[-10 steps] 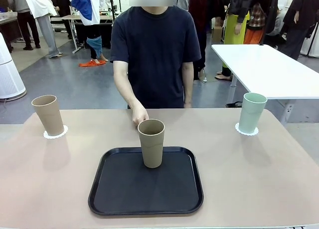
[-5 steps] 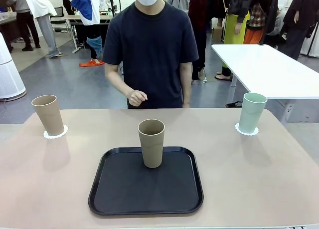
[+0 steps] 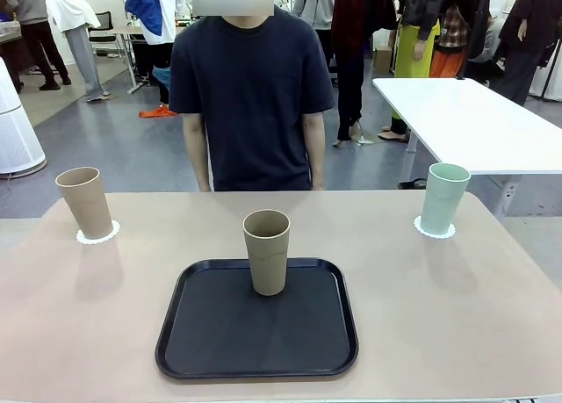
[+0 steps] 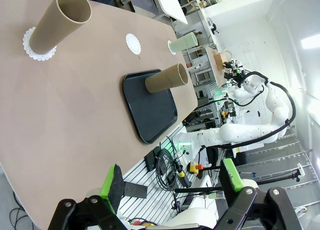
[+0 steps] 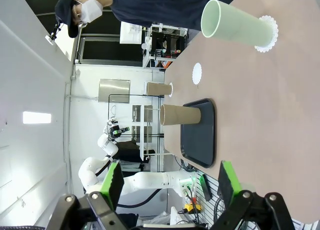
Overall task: Place coasters on the table and set cups on them.
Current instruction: Take one Reusable plastic cup from the Flat Tray and place it on a coaster set by the human.
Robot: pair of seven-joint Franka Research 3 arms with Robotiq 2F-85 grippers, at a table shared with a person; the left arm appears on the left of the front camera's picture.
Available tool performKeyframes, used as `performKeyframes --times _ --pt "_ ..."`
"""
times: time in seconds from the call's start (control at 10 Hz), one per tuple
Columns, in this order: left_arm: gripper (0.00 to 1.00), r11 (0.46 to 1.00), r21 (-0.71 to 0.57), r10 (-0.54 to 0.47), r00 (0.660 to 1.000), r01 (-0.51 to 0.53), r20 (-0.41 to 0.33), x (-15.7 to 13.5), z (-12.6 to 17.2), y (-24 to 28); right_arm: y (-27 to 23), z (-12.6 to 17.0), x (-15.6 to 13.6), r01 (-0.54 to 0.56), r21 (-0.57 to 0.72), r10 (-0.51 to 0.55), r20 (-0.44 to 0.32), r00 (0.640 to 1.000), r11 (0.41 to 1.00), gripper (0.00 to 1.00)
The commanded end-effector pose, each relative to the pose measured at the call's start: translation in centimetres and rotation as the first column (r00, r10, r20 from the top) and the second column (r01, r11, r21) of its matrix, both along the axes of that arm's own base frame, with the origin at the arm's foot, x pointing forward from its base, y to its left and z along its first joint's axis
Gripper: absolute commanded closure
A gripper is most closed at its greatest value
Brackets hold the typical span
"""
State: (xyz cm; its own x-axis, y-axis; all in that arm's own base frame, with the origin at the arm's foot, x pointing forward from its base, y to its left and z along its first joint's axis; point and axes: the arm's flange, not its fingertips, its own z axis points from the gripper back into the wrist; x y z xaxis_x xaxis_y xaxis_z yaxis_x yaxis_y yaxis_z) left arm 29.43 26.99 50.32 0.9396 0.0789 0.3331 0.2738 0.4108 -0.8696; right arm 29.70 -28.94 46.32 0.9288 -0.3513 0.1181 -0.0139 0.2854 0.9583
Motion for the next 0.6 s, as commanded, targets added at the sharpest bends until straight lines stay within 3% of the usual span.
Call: performKeyframes --times 0.0,0.1,0.3,0.4,0.5 --pt "0.00 1.000 -0.014 0.008 1.000 -0.009 -0.003 -0.1 0.4 0.0 1.6 2.8 1.4 -0.067 -0.109 0.073 0.058 0.996 0.992 0.00" --pt "0.00 1.000 -0.014 0.008 1.000 -0.009 -0.003 -0.1 0.4 0.0 4.5 6.8 3.4 0.055 -0.236 -0.026 0.122 0.992 0.970 0.00" --pt "0.00 1.000 -0.014 0.008 1.000 -0.009 -0.003 -0.1 0.4 0.0 13.1 15.7 7.4 -0.064 -0.490 0.193 0.217 0.957 0.870 0.00" --pt "0.00 1.000 -0.014 0.008 1.000 -0.009 -0.003 -0.1 0.4 0.0 18.1 17.9 8.8 -0.170 -0.644 0.374 0.194 0.907 0.746 0.00" --pt "0.00 1.000 -0.014 0.008 1.000 -0.009 -0.003 -0.1 0.4 0.0 23.0 18.3 9.6 -0.277 -0.750 0.525 0.109 0.844 0.600 0.00"
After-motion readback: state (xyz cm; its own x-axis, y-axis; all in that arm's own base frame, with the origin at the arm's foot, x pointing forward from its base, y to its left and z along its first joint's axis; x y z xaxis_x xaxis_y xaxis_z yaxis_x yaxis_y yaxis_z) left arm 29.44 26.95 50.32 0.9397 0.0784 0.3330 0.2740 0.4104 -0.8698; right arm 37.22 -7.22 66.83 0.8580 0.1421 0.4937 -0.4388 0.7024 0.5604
